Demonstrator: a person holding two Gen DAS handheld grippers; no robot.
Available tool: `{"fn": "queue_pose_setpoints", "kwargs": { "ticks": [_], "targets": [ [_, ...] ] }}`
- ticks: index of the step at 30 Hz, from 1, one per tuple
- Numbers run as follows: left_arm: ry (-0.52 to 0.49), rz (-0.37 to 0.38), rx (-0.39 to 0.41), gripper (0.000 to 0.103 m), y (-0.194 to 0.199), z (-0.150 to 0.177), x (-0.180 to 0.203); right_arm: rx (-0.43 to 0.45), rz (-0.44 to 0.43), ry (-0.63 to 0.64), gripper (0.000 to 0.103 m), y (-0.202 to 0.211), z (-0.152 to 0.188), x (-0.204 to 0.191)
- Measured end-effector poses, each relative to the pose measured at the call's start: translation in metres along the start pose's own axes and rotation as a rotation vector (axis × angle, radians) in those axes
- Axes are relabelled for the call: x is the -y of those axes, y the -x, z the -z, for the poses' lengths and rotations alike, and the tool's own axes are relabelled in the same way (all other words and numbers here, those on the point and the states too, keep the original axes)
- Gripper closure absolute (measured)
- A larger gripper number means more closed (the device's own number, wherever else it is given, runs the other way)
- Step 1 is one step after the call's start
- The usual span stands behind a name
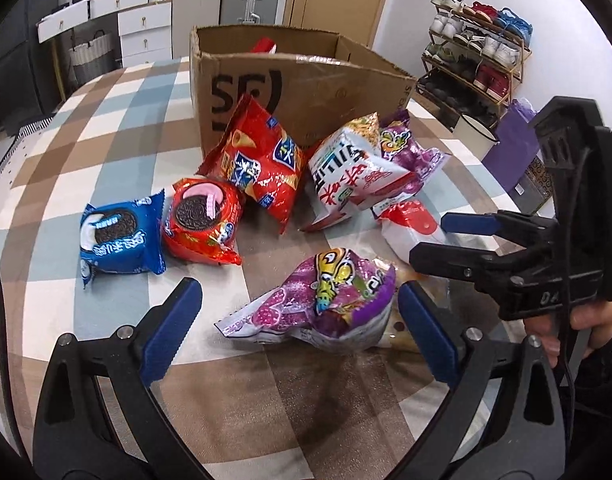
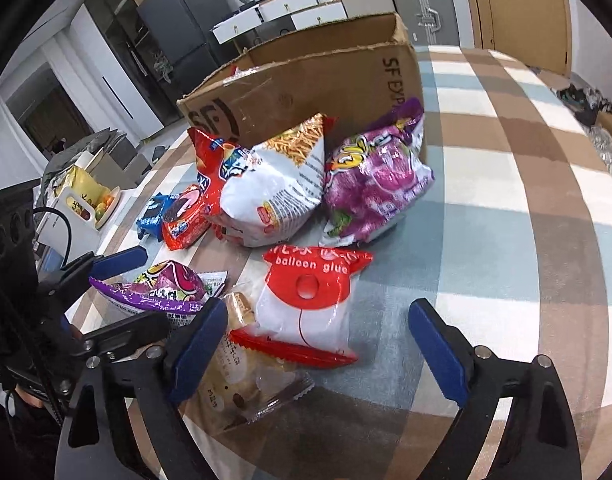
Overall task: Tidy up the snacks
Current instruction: 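Grasp the purple candy bag with the left gripper while the right grasps the balloon glue bag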
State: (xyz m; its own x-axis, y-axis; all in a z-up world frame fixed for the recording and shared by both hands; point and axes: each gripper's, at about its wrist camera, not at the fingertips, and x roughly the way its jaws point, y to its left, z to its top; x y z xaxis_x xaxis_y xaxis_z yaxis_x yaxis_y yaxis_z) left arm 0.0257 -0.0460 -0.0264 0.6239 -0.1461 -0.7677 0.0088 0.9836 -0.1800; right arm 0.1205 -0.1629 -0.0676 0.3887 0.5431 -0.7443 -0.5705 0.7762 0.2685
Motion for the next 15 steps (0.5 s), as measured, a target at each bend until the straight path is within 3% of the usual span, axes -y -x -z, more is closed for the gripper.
{"fn": "queue_pose_setpoints", "kwargs": {
  "ticks": [4, 10, 13, 15],
  "targets": [
    [0.013, 0.021, -0.02, 0.005, -0.011, 0.0, -0.004, -0.003, -0.012, 0.006, 0.009, -0.004, 0.0, -0.005],
    [0.0, 0.047, -0.025, 0.015, -0.017, 0.0, -0.001, 0.002, -0.005, 0.02, 0.017, -0.005, -0.003, -0.005],
    [-0.002, 0.063, -0.026, 0.029, -0.018, 0.0, 0.003, -0.005, 0.009, 0.038, 0.021, -0.006, -0.003, -0.007],
    [-0.009, 0.063, -0.031, 0.045, -0.02, -0.001, 0.005, -0.004, 0.014, 0.047, 0.022, -0.006, -0.003, -0.008]
  ]
}}
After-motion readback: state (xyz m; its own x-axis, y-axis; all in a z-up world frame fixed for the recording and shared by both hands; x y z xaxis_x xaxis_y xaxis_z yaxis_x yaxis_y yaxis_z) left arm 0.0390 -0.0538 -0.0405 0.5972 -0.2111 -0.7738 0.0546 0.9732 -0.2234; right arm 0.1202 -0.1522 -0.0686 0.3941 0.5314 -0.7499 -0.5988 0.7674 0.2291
